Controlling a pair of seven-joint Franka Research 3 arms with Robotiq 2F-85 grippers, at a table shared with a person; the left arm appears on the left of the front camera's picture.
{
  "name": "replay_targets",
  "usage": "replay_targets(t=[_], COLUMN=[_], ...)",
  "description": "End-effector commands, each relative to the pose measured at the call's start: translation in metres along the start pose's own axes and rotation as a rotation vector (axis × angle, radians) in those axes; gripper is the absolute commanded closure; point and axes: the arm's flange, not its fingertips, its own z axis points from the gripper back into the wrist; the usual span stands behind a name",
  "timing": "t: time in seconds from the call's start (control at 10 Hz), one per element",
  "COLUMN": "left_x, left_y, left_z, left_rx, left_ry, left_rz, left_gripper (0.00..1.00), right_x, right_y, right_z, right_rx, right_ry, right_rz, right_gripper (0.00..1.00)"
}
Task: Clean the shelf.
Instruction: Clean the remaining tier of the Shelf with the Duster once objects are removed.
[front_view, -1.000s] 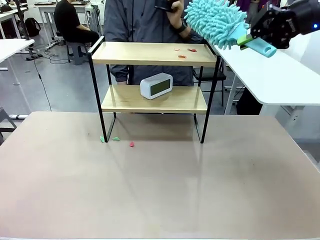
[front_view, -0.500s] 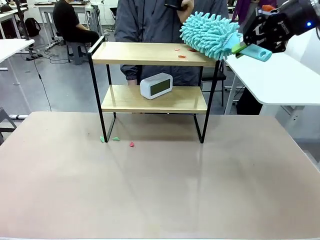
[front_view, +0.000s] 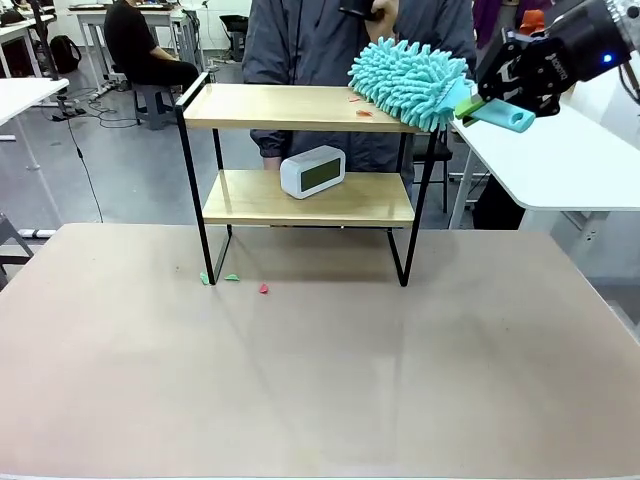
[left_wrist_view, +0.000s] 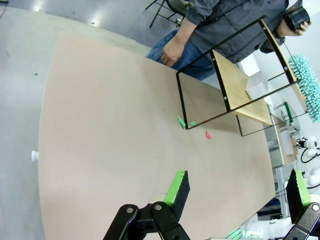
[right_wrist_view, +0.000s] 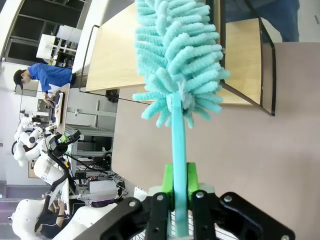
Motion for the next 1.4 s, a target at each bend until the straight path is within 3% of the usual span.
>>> replay_targets(t=[0.0,0.4,0.7,0.8,1.3], left_x=[-0.001,-0.001,-0.001,-0.001,-0.001], left_y=[0.000,0.000,0.000,0.000,0.000], left_z=[-0.001,-0.001,-0.001,-0.001,-0.001], left_rx=[-0.016,-0.016,-0.016,-0.016,-0.016], left_ry=[-0.016,-0.016,-0.016,-0.016,-0.016], left_rz=[-0.020,-0.020,-0.020,-0.020,-0.020], left_gripper=[0.00,0.00,0.00,0.00,0.00], right_x=[-0.002,-0.011,-0.015,-0.015,-0.012], right_y=[0.001,-0.007,-0.020,-0.024,-0.038], right_z=[0.001,0.009,0.019,0.020,0.020], right_rx=[0.019,0.206,0.426,0.468,0.529], right_ry=[0.035,0.349,0.600,0.645,0.673], right_rz=[-0.015,0.052,0.086,0.093,0.091], right_gripper=[0.87,0.87,0.87,0.87,0.87])
